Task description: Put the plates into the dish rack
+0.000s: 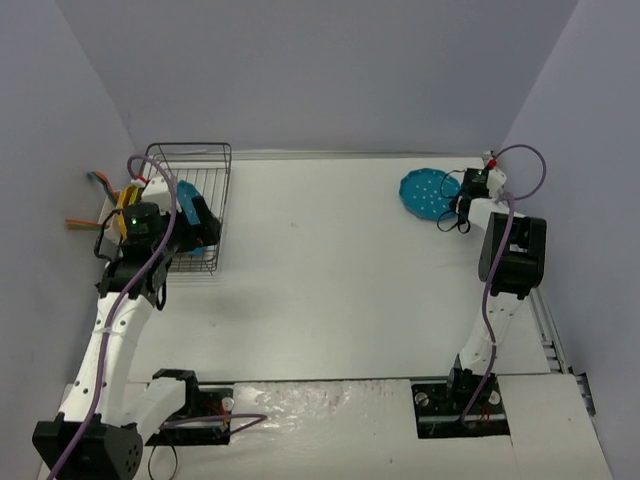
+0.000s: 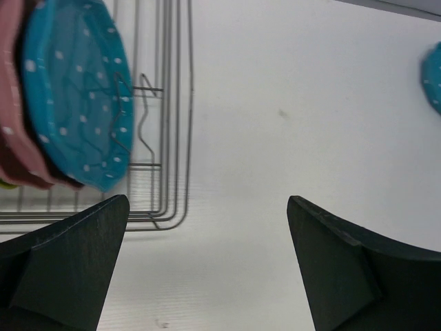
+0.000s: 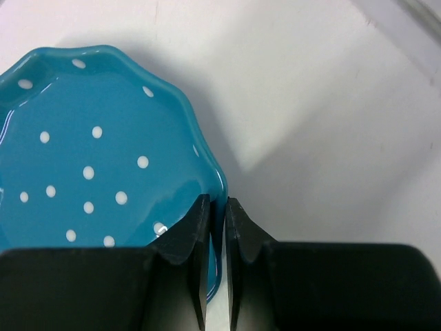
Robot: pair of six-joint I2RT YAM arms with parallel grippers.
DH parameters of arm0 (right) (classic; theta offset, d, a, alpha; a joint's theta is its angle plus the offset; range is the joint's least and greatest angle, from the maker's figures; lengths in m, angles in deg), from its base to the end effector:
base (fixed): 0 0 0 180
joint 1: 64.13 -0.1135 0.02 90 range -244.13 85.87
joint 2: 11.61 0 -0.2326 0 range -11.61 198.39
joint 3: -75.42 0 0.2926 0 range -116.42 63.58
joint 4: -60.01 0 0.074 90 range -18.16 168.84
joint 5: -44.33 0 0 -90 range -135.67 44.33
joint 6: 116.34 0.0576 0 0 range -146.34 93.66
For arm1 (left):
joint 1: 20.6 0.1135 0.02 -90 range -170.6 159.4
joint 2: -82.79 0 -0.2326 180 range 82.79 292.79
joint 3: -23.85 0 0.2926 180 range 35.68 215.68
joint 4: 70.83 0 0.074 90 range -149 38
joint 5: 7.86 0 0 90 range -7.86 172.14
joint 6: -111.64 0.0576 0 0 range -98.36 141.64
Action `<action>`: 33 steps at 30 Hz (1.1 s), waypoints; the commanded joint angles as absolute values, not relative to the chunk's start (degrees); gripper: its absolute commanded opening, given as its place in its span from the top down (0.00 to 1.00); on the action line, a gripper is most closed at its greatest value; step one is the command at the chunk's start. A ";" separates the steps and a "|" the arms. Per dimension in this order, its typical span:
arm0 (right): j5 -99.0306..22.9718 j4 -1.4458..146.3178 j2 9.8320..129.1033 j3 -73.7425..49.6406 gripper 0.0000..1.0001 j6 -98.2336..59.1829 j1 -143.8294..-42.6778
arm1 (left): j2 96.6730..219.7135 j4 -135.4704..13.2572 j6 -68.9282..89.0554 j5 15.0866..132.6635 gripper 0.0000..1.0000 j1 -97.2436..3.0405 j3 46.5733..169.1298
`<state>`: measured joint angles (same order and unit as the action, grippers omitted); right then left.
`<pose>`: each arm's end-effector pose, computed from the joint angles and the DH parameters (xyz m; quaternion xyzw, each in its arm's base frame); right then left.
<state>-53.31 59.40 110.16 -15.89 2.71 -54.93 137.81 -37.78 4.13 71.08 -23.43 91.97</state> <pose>0.5006 -0.0888 0.0977 0.3144 0.8049 0.0294 0.5025 0.2934 -0.0256 0.3259 -0.0493 0.8155 -0.1785 0.5484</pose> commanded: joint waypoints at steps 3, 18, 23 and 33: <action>-46.20 62.83 99.94 -5.42 1.00 -0.69 -62.68 | 140.75 -41.56 -9.72 65.64 0.03 -34.32 94.32; -34.79 49.60 83.73 15.69 1.00 10.26 -77.73 | 157.39 -62.08 -32.12 70.88 0.03 -53.68 83.44; -31.44 47.74 81.63 16.94 1.00 12.36 -79.41 | 163.46 -65.64 -34.46 71.74 0.03 -55.26 82.89; -28.62 49.08 78.30 15.68 1.00 17.32 -80.47 | 174.29 -76.73 -42.32 70.50 0.03 -55.32 81.88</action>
<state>-32.78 53.96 83.39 18.46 12.47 -80.01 172.97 -67.93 -38.06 70.43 -55.10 79.95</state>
